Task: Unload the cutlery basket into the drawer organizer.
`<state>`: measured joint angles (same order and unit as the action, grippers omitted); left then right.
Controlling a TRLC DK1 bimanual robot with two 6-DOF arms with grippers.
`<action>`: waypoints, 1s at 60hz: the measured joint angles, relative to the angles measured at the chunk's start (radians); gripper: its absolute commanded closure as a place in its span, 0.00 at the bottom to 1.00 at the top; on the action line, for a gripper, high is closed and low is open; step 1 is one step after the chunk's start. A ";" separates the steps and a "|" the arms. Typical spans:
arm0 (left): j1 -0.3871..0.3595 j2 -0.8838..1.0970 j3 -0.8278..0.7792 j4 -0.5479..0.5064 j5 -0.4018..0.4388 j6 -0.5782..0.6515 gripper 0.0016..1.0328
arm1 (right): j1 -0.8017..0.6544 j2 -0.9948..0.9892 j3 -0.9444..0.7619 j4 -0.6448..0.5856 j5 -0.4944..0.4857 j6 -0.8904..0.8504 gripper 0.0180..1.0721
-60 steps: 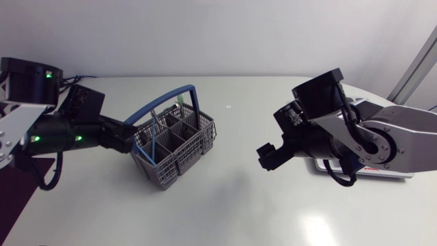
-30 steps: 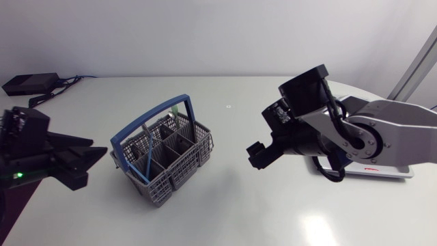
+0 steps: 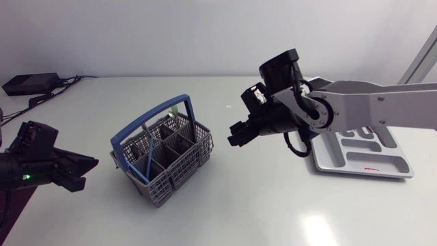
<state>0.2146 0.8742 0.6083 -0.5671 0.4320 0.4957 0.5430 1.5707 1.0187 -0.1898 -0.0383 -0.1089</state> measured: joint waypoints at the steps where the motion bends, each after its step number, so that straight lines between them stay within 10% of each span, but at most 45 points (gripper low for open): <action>1: 0.000 0.009 -0.002 0.000 0.001 0.004 0.94 | -0.005 0.012 0.007 0.006 -0.016 0.000 0.80; 60: -0.137 0.451 0.041 0.290 -0.005 -0.070 0.97 | -0.017 0.289 0.198 0.044 -0.356 0.016 0.85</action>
<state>0.0772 1.3254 0.6491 -0.2775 0.4271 0.4259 0.5262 1.8595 1.2163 -0.1459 -0.3943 -0.0933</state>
